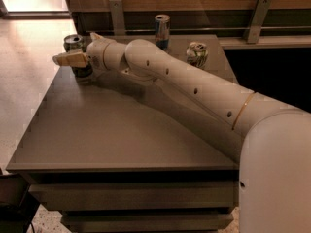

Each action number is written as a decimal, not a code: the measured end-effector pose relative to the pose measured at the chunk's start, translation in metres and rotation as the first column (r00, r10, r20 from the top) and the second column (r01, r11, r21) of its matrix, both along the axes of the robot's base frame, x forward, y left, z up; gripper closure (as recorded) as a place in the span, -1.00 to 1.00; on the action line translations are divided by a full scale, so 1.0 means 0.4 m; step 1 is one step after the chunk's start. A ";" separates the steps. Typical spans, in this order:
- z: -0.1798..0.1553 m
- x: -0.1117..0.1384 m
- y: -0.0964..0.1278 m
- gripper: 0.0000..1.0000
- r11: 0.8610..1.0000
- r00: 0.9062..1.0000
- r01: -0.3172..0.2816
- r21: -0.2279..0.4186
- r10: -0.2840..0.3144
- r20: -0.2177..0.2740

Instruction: Pick green can

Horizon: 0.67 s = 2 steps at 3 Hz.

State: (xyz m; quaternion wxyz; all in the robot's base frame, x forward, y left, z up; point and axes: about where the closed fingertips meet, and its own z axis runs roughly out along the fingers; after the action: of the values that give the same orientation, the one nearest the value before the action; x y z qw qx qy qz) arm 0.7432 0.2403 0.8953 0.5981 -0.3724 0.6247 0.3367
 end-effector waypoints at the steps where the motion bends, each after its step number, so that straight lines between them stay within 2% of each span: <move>1: 0.000 0.002 0.004 -0.24 1.000 1.000 -0.002 0.002 0.002 0.000; 2: 0.000 -0.001 0.010 0.22 1.000 1.000 -0.006 0.003 0.006 -0.001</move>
Offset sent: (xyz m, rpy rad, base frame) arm 0.0010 0.0014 -0.0002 0.0026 0.0002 0.0016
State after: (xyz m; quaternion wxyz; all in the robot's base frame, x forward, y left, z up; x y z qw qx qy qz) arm 0.7429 0.2443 0.8951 0.5975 -0.3732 0.6233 0.3394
